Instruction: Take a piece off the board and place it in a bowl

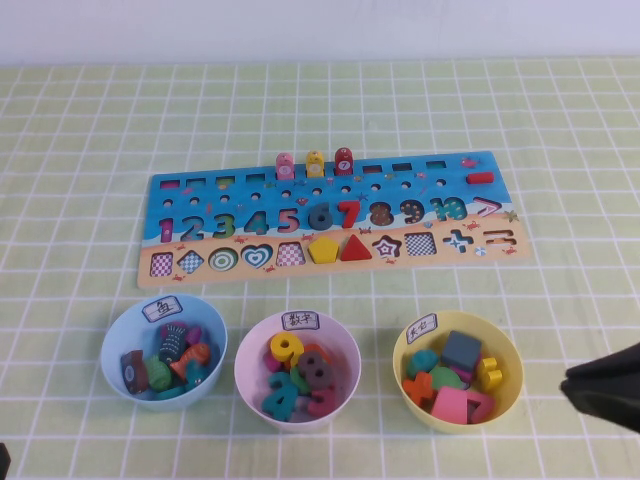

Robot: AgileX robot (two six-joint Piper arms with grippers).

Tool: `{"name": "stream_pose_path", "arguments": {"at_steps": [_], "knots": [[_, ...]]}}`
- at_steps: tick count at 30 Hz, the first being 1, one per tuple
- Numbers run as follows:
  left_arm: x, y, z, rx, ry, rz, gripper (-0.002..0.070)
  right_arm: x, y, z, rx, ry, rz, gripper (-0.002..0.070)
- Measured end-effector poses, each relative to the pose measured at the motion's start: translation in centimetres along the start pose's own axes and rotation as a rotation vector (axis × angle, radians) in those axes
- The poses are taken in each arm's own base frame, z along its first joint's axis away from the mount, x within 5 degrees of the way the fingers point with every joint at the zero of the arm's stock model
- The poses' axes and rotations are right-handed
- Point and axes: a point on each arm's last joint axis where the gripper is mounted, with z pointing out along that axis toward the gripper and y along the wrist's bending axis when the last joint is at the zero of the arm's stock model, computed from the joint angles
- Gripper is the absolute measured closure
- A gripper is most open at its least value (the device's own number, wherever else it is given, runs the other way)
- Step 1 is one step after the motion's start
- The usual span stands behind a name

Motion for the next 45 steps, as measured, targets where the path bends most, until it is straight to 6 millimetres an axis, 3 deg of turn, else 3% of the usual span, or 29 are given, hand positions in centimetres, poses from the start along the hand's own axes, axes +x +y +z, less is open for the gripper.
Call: {"name": "stream_pose_path", "arguments": {"at_steps": [5, 9, 17, 25, 30, 37, 45], "knots": [[0.0, 0.0, 0.0, 0.0, 0.0, 0.0, 0.068, 1.2, -0.1, -1.6, 0.046, -0.123, -0.024, 0.0692], [0.0, 0.0, 0.0, 0.0, 0.0, 0.0, 0.068, 2.8, -0.2, -0.8, 0.088, -0.259, -0.049, 0.0692], [0.0, 0.0, 0.0, 0.0, 0.0, 0.0, 0.068, 8.2, -0.8, 3.1, 0.199, -0.592, -0.023, 0.0692], [0.0, 0.0, 0.0, 0.0, 0.0, 0.0, 0.068, 14.9, -2.4, 3.9, 0.463, -0.734, 0.209, 0.0692], [0.0, 0.0, 0.0, 0.0, 0.0, 0.0, 0.068, 17.5, -2.8, 3.4, 0.668, -0.79, 0.297, 0.0692], [0.0, 0.0, 0.0, 0.0, 0.0, 0.0, 0.068, 18.9, -3.2, 2.7, 0.871, -0.764, 0.373, 0.0693], [0.0, 0.0, 0.0, 0.0, 0.0, 0.0, 0.068, 19.0, -3.4, 2.6, 0.903, -0.757, 0.38, 0.0693]]}}
